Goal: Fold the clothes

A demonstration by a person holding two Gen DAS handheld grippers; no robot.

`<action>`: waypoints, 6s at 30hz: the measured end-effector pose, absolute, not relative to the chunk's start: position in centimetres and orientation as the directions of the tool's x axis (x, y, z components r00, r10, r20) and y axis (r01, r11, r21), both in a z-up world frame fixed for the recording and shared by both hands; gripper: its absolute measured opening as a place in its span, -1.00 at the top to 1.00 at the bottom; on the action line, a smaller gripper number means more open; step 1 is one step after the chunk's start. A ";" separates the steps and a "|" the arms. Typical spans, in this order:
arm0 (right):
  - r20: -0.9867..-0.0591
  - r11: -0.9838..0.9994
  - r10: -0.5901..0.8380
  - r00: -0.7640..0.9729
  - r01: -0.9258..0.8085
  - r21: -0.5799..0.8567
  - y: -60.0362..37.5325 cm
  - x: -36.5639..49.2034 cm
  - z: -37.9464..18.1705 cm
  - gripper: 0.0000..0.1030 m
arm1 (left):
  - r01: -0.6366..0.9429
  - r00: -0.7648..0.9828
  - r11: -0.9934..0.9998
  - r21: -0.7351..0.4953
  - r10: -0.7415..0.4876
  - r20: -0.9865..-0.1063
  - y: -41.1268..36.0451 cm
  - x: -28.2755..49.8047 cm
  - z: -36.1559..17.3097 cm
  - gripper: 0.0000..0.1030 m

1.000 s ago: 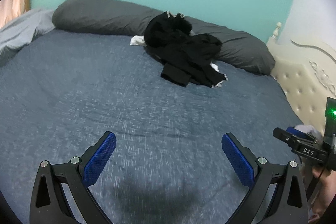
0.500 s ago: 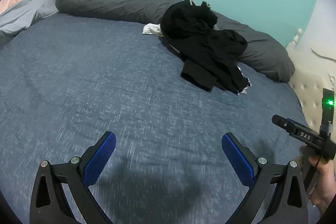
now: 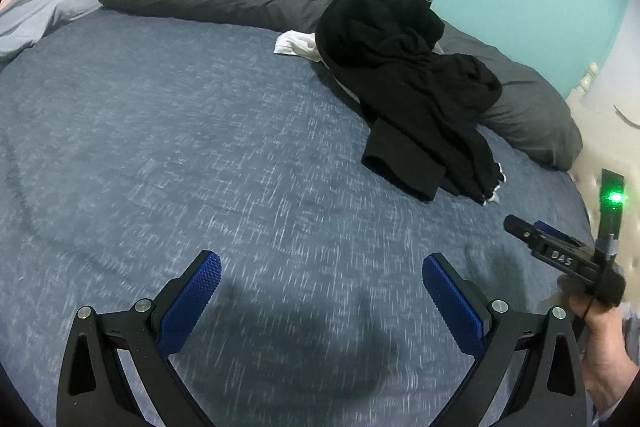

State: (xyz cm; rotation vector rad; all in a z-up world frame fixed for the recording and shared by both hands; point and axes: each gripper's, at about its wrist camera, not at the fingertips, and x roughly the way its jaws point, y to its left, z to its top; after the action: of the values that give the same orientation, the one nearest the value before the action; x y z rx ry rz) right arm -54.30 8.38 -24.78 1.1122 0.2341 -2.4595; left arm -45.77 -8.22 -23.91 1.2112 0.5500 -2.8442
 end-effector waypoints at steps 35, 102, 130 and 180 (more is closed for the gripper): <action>-0.696 -0.865 -0.246 -0.675 0.476 -0.156 1.9 -62.5 -28.6 0.81 | 0.195 -0.688 -0.934 -0.299 0.087 -0.720 -10.7 -50.0 -27.7 -0.99; -0.706 -0.824 -0.523 -0.478 0.496 0.275 14.7 -39.0 -23.7 0.31 | 0.219 -0.647 -0.907 -0.360 0.141 -0.750 -13.2 -22.3 -29.0 -0.99; -0.702 -0.851 -0.524 -0.483 0.316 0.418 5.7 -50.9 -27.2 -0.20 | 0.208 -0.631 -0.910 -0.359 0.155 -0.760 -13.3 -23.2 -30.1 -0.99; -0.680 -0.651 -0.673 -0.291 0.669 0.358 12.5 -26.5 -24.2 0.83 | 0.193 -0.655 -0.895 -0.403 0.188 -0.732 -14.6 -22.7 -28.8 -0.99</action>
State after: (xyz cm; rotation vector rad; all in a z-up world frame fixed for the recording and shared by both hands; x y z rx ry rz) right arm -26.54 12.55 -24.18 1.0648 -0.0058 -2.0155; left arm -22.65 -14.57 -28.76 1.3039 0.7208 -2.7628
